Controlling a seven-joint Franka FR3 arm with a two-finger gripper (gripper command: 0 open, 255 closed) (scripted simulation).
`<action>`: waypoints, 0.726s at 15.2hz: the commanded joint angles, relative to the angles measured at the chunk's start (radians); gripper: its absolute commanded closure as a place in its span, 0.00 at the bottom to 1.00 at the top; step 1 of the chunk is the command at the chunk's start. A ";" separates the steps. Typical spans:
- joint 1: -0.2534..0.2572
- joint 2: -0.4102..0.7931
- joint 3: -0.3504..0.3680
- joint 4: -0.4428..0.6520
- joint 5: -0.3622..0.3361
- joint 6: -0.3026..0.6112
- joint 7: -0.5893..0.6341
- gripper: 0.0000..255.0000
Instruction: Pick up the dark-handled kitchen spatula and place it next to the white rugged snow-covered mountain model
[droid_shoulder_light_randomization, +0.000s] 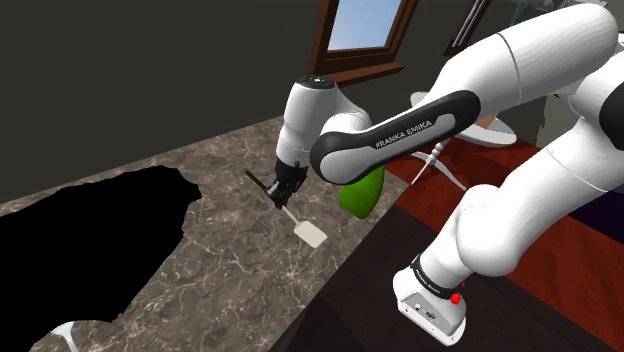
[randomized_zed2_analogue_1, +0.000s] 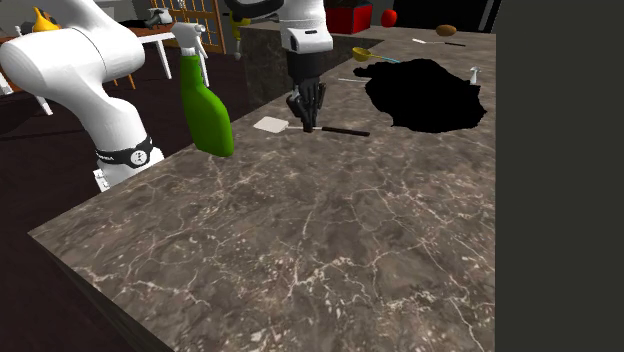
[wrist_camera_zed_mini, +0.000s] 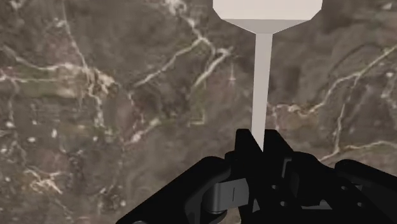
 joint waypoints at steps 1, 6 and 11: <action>0.000 0.000 0.000 0.000 0.000 0.000 0.000 0.00; 0.000 0.000 0.000 0.000 0.000 0.000 0.000 0.00; 0.008 -0.090 -0.012 0.053 0.029 -0.140 -0.023 0.00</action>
